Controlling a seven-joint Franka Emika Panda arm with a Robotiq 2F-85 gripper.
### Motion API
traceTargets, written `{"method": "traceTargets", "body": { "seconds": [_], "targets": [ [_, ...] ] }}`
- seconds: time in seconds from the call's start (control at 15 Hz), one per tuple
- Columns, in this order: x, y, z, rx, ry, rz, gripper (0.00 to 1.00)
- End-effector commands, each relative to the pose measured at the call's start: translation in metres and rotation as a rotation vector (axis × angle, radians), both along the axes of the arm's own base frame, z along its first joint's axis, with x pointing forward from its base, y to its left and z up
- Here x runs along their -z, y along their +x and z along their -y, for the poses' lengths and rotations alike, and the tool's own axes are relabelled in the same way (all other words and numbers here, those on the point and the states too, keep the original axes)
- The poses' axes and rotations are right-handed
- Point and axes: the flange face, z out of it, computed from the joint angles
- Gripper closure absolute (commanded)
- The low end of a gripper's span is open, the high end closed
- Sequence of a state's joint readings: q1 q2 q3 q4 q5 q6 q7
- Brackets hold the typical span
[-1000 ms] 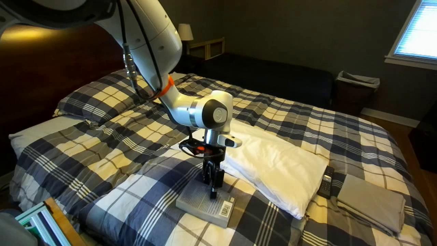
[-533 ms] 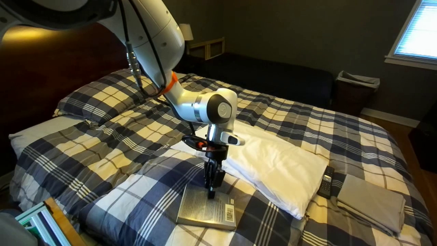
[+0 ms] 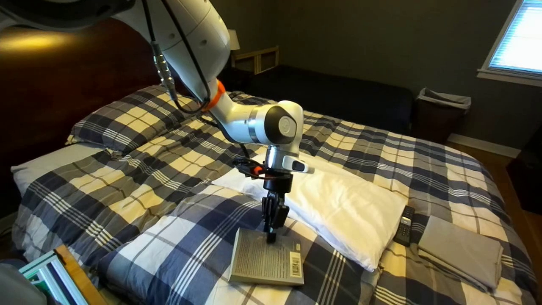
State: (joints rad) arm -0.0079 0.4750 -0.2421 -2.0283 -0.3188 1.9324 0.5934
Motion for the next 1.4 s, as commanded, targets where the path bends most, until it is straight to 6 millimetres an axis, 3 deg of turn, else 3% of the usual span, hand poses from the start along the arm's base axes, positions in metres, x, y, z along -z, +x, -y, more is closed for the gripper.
{"method": "traceTargets", "body": {
  "seconds": [0.0,0.4,0.47,0.67,1.0,1.07,1.33],
  "targets": [
    [-0.038,-0.003,0.019,-0.006,-0.073,0.051,0.92],
    [-0.102,-0.005,0.054,0.007,-0.113,0.155,0.92],
    [-0.083,0.002,0.048,0.012,-0.106,0.127,0.69],
    [-0.102,0.001,0.056,0.023,-0.108,0.16,0.69],
    [-0.1,-0.001,0.055,0.021,-0.105,0.155,0.69],
    [-0.1,-0.001,0.055,0.021,-0.105,0.155,0.92],
    [-0.104,0.007,0.088,0.089,-0.146,0.171,0.92]
  ]
}}
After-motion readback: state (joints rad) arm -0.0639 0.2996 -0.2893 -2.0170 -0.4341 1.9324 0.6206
